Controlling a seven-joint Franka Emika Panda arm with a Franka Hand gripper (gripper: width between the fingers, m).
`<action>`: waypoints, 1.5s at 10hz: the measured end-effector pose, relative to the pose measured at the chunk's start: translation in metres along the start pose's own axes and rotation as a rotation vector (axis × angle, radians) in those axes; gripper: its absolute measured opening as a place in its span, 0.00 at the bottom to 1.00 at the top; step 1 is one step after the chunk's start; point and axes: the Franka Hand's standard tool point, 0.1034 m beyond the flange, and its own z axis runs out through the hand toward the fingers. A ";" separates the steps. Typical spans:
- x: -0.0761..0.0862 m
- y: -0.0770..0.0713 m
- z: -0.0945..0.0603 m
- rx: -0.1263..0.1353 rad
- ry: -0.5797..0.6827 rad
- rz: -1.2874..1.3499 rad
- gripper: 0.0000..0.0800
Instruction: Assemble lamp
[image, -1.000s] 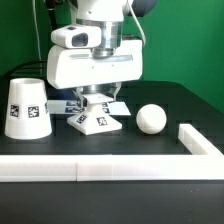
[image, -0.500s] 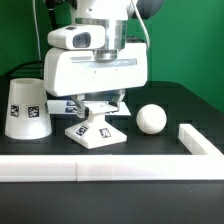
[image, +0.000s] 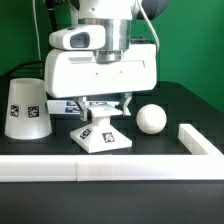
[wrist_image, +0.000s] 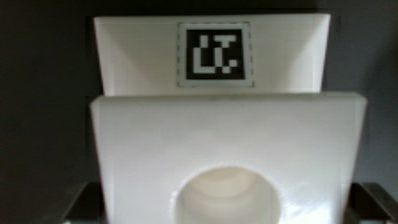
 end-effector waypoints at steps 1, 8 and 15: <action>0.002 -0.005 0.000 0.007 0.001 0.133 0.67; 0.073 -0.052 0.002 0.021 0.062 0.301 0.67; 0.114 -0.073 0.004 0.018 0.081 0.278 0.67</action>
Offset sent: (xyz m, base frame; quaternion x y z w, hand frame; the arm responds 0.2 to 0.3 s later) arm 0.0336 0.0285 -0.0100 -0.0011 0.0186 0.1364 0.9905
